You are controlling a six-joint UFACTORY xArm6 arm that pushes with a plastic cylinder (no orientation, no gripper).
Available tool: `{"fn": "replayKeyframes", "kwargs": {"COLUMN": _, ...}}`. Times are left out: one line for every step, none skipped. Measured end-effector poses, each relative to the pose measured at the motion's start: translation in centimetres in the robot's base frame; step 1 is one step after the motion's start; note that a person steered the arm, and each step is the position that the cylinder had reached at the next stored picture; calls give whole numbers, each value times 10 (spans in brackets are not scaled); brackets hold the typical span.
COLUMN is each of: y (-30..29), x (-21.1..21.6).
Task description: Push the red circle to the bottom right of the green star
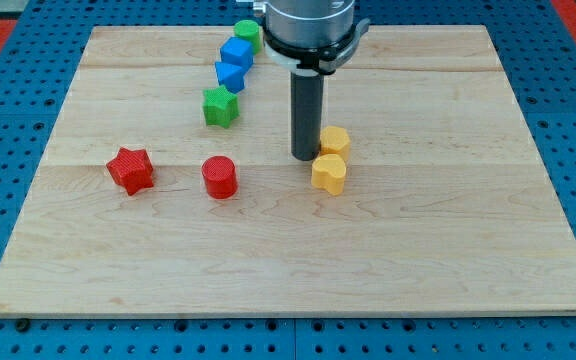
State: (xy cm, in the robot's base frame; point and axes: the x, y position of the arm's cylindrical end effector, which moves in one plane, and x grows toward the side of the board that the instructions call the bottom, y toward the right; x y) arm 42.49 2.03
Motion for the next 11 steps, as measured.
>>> {"fn": "replayKeyframes", "kwargs": {"y": -32, "x": 2}}
{"fn": "replayKeyframes", "kwargs": {"y": -38, "x": 77}}
{"fn": "replayKeyframes", "kwargs": {"y": -74, "x": 103}}
{"fn": "replayKeyframes", "kwargs": {"y": -101, "x": 47}}
{"fn": "replayKeyframes", "kwargs": {"y": -115, "x": 6}}
{"fn": "replayKeyframes", "kwargs": {"y": -151, "x": 0}}
{"fn": "replayKeyframes", "kwargs": {"y": -188, "x": -17}}
{"fn": "replayKeyframes", "kwargs": {"y": -188, "x": -45}}
{"fn": "replayKeyframes", "kwargs": {"y": -158, "x": -25}}
{"fn": "replayKeyframes", "kwargs": {"y": -104, "x": -10}}
{"fn": "replayKeyframes", "kwargs": {"y": -91, "x": -11}}
